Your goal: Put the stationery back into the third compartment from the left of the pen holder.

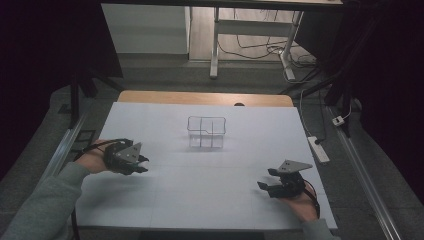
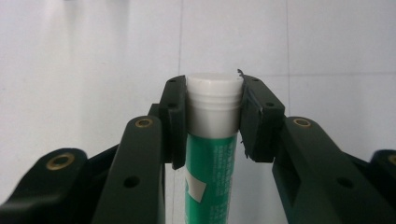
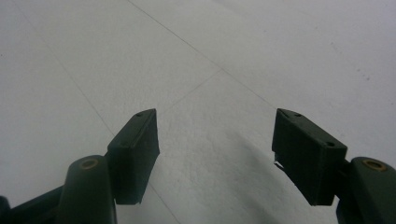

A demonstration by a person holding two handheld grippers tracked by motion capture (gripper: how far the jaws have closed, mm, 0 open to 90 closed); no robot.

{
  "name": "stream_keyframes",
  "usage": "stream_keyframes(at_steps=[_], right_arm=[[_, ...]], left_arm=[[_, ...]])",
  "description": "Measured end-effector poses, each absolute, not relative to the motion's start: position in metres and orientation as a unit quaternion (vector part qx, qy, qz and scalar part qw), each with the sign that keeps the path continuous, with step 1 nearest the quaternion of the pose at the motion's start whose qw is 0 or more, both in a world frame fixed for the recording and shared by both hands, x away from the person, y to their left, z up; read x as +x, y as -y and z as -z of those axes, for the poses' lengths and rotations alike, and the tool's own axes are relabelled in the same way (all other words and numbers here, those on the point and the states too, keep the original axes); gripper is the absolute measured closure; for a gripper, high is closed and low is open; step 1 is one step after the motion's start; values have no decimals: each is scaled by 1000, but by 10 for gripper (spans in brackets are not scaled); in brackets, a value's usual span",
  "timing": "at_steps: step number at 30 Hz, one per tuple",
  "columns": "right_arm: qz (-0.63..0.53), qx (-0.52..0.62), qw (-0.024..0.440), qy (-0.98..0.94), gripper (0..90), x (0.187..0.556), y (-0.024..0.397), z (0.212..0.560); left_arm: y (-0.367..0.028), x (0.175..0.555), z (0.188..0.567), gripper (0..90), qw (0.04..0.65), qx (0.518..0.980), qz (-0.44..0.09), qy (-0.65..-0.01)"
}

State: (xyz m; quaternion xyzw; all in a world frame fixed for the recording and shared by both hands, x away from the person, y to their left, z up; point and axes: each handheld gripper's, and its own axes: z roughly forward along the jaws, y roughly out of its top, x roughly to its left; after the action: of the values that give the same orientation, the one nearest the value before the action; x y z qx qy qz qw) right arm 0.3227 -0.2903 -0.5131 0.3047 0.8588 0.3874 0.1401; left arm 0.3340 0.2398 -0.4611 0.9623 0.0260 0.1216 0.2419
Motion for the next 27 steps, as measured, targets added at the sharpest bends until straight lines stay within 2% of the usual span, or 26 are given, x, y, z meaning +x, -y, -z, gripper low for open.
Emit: stream_keyframes(at_steps=[10, 27], right_arm=[[-391, 308, 141, -856, 309, 323, 292, 512], [-390, 309, 142, -856, 309, 323, 292, 513]], left_arm=[[-244, 333, 452, 641, 292, 938, -166, -82], [-232, 332, 444, 641, 368, 900, -169, -158]])
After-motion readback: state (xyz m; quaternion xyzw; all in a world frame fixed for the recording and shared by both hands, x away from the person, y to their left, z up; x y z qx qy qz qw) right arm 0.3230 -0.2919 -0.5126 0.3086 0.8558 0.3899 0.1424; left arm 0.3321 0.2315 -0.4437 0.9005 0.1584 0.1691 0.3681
